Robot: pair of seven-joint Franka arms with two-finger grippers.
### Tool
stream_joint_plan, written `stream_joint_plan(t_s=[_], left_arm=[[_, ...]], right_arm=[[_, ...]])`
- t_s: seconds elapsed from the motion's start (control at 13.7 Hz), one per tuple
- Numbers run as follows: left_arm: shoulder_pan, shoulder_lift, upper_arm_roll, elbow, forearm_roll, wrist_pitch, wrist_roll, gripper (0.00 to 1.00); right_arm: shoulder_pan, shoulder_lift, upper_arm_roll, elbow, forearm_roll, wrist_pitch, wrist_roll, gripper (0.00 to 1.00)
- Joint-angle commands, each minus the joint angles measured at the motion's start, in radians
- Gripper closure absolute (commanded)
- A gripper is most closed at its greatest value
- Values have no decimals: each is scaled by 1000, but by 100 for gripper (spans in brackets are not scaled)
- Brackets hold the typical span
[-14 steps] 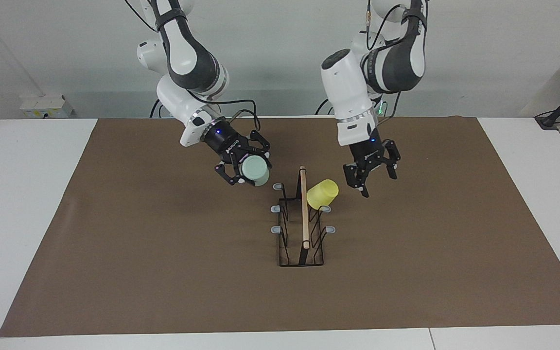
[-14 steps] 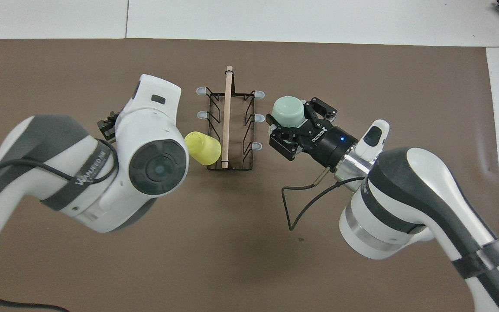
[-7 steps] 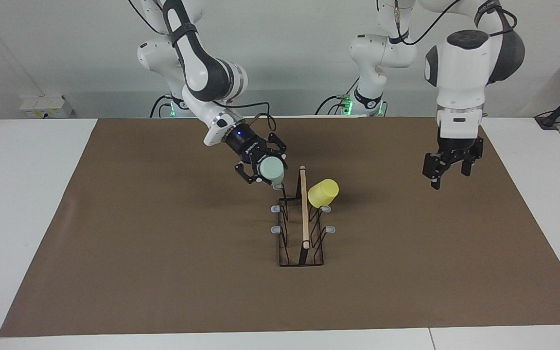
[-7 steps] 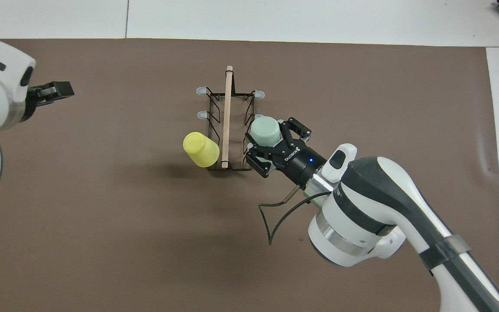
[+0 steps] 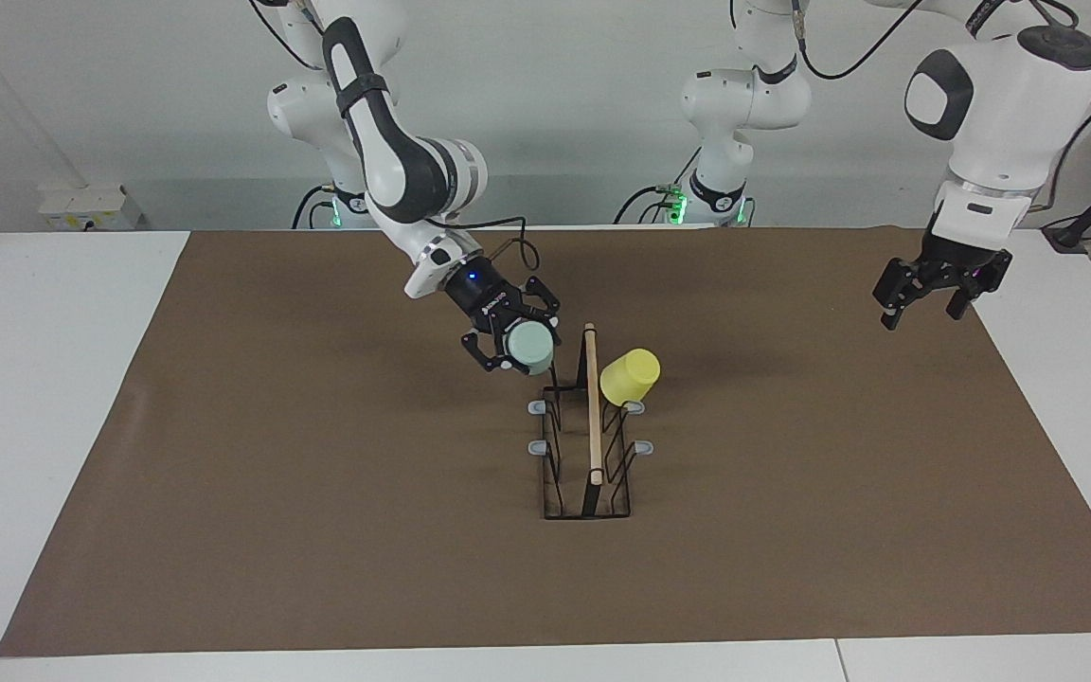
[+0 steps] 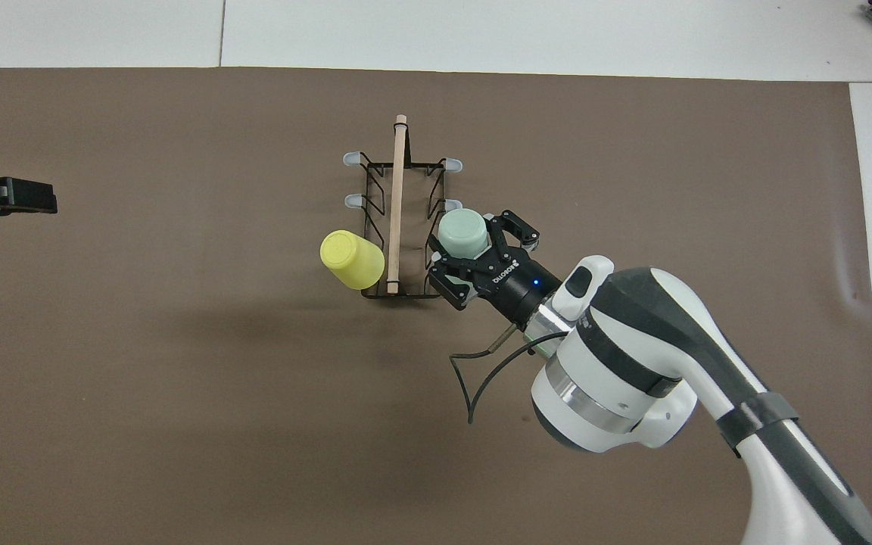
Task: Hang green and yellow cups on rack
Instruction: 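Lower the green cup onto a rack peg with the right gripper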
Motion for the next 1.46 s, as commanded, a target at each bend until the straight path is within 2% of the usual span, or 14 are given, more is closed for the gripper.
stream_joint_plan(t_s=[0.0,0.15,0.59,0.66,1.1,1.24,1.39], left_arm=[[10,15,-5,95,-50,-156,121,0],[16,9,-5,92,-51,-180,175,0],[22,-11,-29,54,-51,-181,166,0],[26,-13,-39,51,-51,-197,172,0],[71,-4,-76,85,-51,-256,175,0],[94,-2,-98,86,-51,-260,175,0],[94,-1,-103,88,-51,-260,175,0]], right_arm=[[-2,12,3,8,56,-2,-52,100],[11,14,2,9,68,-1,-52,100],[12,17,2,27,82,5,-53,100],[12,37,2,27,83,-19,-61,100],[10,60,0,5,186,-64,-182,100],[8,61,-1,-37,230,-108,-222,100],[8,109,-1,-84,348,-261,-304,100]])
